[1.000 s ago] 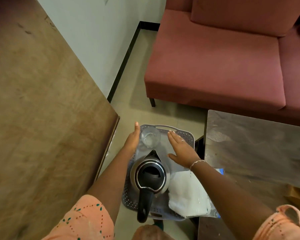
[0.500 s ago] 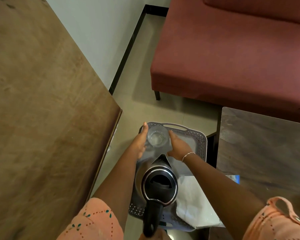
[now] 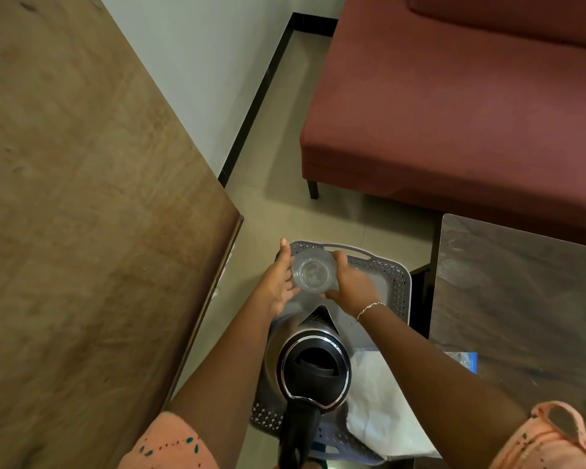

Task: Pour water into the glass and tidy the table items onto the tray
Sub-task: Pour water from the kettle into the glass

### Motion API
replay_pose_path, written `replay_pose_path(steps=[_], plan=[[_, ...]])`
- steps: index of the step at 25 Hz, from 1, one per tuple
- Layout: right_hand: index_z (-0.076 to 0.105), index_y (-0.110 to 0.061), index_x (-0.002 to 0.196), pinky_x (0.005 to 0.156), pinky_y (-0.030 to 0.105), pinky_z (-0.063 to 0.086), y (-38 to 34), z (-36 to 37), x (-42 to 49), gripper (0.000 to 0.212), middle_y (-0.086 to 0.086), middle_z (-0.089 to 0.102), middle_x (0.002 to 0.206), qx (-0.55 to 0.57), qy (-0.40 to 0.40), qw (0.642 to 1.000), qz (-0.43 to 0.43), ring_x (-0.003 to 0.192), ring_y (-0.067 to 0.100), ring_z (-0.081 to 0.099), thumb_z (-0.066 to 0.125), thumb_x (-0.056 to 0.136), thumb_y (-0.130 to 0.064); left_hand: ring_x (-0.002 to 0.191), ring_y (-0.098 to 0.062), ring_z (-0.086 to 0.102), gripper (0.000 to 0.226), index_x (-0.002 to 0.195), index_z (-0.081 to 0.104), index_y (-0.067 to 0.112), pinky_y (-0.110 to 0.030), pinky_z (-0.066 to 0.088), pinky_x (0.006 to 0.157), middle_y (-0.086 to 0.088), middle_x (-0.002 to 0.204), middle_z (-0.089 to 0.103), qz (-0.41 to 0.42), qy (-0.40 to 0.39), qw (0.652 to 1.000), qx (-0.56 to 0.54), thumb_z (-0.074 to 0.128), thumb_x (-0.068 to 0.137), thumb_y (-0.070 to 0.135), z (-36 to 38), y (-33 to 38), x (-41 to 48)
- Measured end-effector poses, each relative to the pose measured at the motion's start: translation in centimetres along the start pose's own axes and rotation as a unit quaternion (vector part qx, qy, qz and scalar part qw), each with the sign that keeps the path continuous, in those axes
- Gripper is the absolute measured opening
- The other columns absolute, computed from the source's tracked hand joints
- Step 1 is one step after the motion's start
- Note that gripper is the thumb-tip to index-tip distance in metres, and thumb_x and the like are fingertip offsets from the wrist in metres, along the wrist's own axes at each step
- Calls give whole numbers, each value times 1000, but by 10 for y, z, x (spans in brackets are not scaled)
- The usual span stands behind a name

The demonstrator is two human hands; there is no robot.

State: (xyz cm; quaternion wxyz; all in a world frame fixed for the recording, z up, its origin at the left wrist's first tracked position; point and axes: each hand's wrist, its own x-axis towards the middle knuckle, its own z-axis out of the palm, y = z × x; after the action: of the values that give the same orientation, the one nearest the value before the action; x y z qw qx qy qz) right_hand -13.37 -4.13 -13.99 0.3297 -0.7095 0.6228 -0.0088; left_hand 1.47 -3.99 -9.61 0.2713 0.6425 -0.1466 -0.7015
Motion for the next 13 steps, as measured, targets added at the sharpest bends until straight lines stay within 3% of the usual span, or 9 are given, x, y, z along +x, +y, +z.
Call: replay_pose_path(steps=[3, 8, 11, 13], plan=[[36, -11, 124, 65, 32, 43, 1, -17, -17, 71, 13, 65, 110, 70, 53, 996, -33, 94, 34, 63, 78, 69, -28, 130, -24, 44, 74, 137, 41, 12, -36, 35, 105, -12, 141, 46, 50, 5, 998, 22, 19, 90, 64, 8, 10, -24], [35, -10, 131, 83, 26, 44, -6, -56, -57, 85, 10, 59, 125, 165, 124, 975, -82, 111, 27, 59, 80, 64, -32, 107, -14, 56, 67, 125, 55, 13, -25, 49, 82, -9, 127, 59, 143, 60, 984, 86, 28, 88, 62, 33, 33, -82], [34, -17, 135, 88, 26, 41, -3, -94, -97, 88, 6, 55, 130, 193, 168, 958, -130, 113, 25, 56, 80, 62, -35, 109, -20, 60, 68, 119, 60, 10, -34, 53, 88, -10, 120, 64, 219, 96, 965, 105, 30, 87, 62, 61, 38, -132], [27, -36, 132, 96, 31, 37, -5, -102, -102, 87, -10, 42, 138, 215, 177, 949, -149, 124, 23, 46, 78, 62, -40, 103, -20, 64, 69, 114, 64, 13, -40, 53, 90, -10, 112, 68, 240, 114, 956, 123, 29, 85, 64, 66, 42, -141]])
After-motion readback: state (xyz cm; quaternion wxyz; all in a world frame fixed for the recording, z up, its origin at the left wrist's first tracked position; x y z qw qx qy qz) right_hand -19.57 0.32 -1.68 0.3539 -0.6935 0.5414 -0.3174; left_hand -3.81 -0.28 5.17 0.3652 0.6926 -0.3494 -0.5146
